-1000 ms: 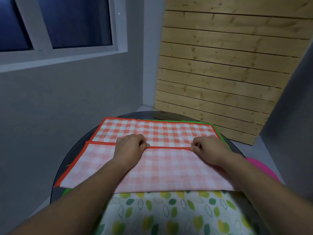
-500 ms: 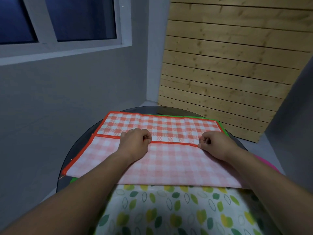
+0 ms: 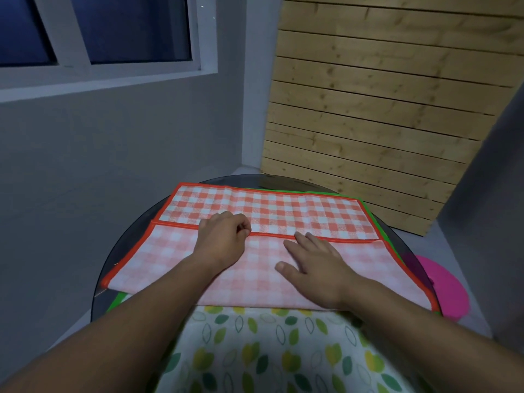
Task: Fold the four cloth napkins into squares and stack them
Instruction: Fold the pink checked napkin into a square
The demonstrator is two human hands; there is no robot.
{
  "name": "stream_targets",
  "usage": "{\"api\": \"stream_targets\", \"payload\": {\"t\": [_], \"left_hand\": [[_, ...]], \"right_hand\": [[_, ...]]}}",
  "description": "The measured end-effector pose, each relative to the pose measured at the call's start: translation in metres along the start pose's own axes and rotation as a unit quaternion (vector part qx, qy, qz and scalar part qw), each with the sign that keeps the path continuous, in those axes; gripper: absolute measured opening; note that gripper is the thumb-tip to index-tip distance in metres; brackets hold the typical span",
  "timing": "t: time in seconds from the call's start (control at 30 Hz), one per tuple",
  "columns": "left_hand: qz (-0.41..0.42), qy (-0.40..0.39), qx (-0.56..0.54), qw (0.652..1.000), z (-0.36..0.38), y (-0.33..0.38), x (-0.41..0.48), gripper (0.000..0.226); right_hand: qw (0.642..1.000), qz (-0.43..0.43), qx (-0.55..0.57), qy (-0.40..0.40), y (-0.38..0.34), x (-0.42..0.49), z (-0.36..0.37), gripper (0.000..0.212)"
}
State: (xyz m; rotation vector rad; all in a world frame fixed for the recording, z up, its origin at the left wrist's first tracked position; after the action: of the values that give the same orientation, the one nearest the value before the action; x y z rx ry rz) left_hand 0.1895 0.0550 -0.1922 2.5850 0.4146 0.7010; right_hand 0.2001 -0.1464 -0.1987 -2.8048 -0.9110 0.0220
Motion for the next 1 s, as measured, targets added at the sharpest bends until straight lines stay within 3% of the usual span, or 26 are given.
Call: {"api": "stream_targets", "payload": {"t": [0.23, 0.4, 0.53, 0.67, 0.87, 1.0], "left_hand": [[0.077, -0.033, 0.1, 0.991, -0.015, 0.024, -0.011, 0.029], [0.101, -0.149, 0.075, 0.981, -0.025, 0.043, -0.057, 0.052], [0.063, -0.208, 0.128, 0.968, -0.024, 0.008, -0.085, 0.066], [0.039, -0.194, 0.168, 0.966, -0.035, -0.019, -0.095, 0.072], [-0.071, -0.165, 0.226, 0.957, -0.064, -0.07, -0.095, 0.088], [-0.104, -0.164, 0.254, 0.947, -0.071, -0.07, -0.093, 0.085]], "right_hand": [[0.999, -0.024, -0.037, 0.024, 0.005, -0.007, 0.015, 0.077], [0.998, -0.028, -0.041, 0.032, 0.005, -0.006, 0.017, 0.076], [0.998, -0.027, -0.049, 0.036, 0.005, -0.006, 0.017, 0.076], [0.998, -0.031, -0.046, 0.03, 0.002, -0.008, 0.015, 0.079], [0.998, -0.034, -0.052, 0.019, 0.001, -0.01, 0.014, 0.082], [0.998, -0.032, -0.049, 0.023, -0.001, -0.01, 0.013, 0.088]]}}
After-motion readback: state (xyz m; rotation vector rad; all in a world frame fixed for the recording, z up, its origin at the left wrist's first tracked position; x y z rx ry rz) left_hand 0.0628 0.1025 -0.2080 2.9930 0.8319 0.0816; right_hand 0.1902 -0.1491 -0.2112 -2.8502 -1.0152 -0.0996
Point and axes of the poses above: each hand's wrist, its own x-axis towards the middle knuckle, its own z-axis out of the palm, y = z × x, the point moved 6 cm from there along x, towards the middle knuckle, and after that the axes turned 12 degrees about y, right-handed, at the moved point
